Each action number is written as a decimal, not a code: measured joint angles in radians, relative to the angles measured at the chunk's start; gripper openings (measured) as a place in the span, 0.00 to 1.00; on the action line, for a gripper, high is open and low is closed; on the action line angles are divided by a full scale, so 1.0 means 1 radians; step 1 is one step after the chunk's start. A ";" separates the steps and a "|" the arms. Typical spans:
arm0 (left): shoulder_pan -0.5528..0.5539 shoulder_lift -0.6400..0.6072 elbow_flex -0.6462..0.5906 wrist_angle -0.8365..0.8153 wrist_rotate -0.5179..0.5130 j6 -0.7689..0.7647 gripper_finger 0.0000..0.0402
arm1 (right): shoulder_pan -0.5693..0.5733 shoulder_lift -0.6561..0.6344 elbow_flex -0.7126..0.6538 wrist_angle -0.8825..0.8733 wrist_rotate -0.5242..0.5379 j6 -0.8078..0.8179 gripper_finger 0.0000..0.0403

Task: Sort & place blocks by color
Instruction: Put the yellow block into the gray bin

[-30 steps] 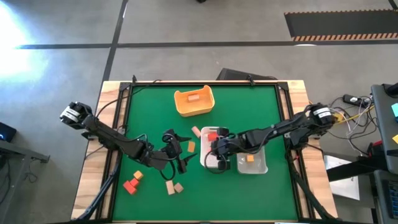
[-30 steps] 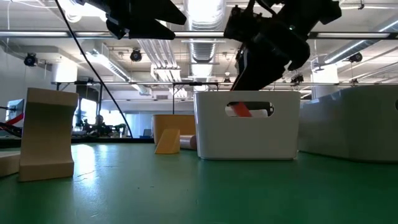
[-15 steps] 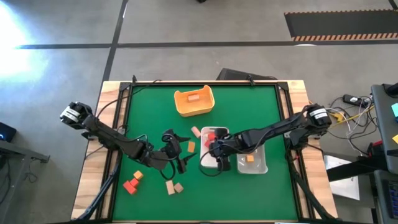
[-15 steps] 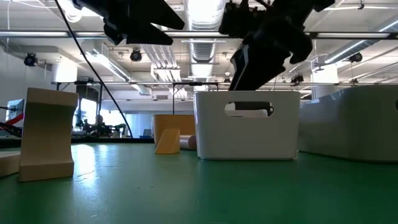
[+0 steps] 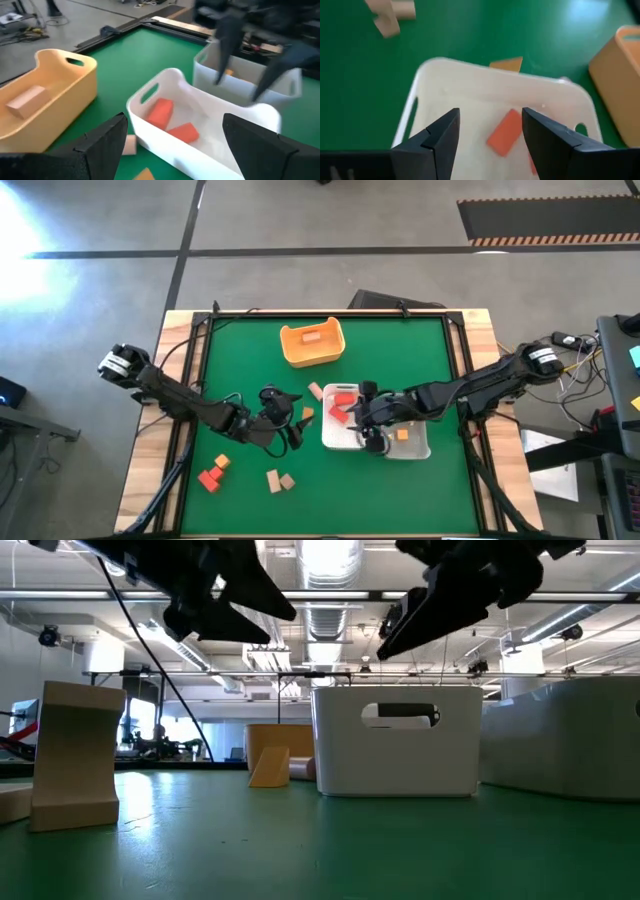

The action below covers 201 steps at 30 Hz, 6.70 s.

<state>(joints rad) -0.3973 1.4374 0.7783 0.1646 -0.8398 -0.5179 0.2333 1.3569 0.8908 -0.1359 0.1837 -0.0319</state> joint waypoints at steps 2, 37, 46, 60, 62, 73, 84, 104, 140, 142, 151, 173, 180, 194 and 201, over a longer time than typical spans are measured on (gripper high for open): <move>0.029 0.004 0.003 0.001 0.017 0.002 0.77 | 0.000 -0.042 -0.048 0.073 0.000 -0.039 0.50; 0.138 0.071 -0.039 0.004 0.243 0.217 0.77 | 0.000 -0.455 -0.293 0.303 -0.061 -0.267 0.50; 0.137 0.070 -0.173 0.100 0.246 0.105 0.77 | 0.000 -0.403 -0.297 0.325 -0.061 -0.256 0.50; 0.143 0.246 -0.266 0.474 0.241 0.140 0.77 | 0.000 -0.375 -0.297 0.377 -0.060 -0.231 0.50; 0.143 0.292 -0.251 0.486 0.242 0.142 0.77 | 0.000 -0.373 -0.297 0.381 -0.060 -0.229 0.50; 0.150 0.338 -0.213 0.481 0.249 0.186 0.70 | 0.000 -0.367 -0.297 0.381 -0.053 -0.203 0.50; 0.150 0.338 -0.213 0.480 0.249 0.183 0.39 | 0.000 -0.367 -0.297 0.381 -0.052 -0.201 0.50; 0.147 -0.024 -0.223 0.039 0.262 0.203 0.04 | 0.000 -0.367 -0.297 0.379 -0.053 -0.175 0.50; 0.059 -0.089 -0.196 0.645 0.308 0.602 0.04 | -0.080 0.124 0.023 0.569 -0.079 -0.072 0.83; 0.059 -0.082 -0.187 0.645 0.309 0.629 0.04 | -0.080 0.146 0.061 0.541 -0.079 -0.068 0.83; 0.061 -0.081 -0.181 0.639 0.312 0.660 0.04 | -0.080 0.218 0.170 0.468 -0.079 -0.054 0.77; 0.060 -0.078 -0.196 0.632 0.331 0.664 0.04 | -0.080 0.229 0.185 0.454 -0.076 -0.056 0.29; 0.060 -0.078 -0.196 0.632 0.332 0.663 0.04 | -0.080 0.229 0.185 0.453 -0.077 -0.056 0.30; 0.063 -0.078 -0.196 0.631 0.325 0.663 0.23 | -0.080 0.229 0.185 0.425 -0.083 -0.063 0.31; 0.060 -0.081 -0.196 0.629 0.324 0.714 0.45 | -0.079 0.218 0.191 0.323 -0.086 -0.028 0.30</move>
<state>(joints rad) -0.3374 1.3563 0.5819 0.7936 -0.5160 0.1958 0.1539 1.5752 1.0822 0.1871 0.0975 -0.0597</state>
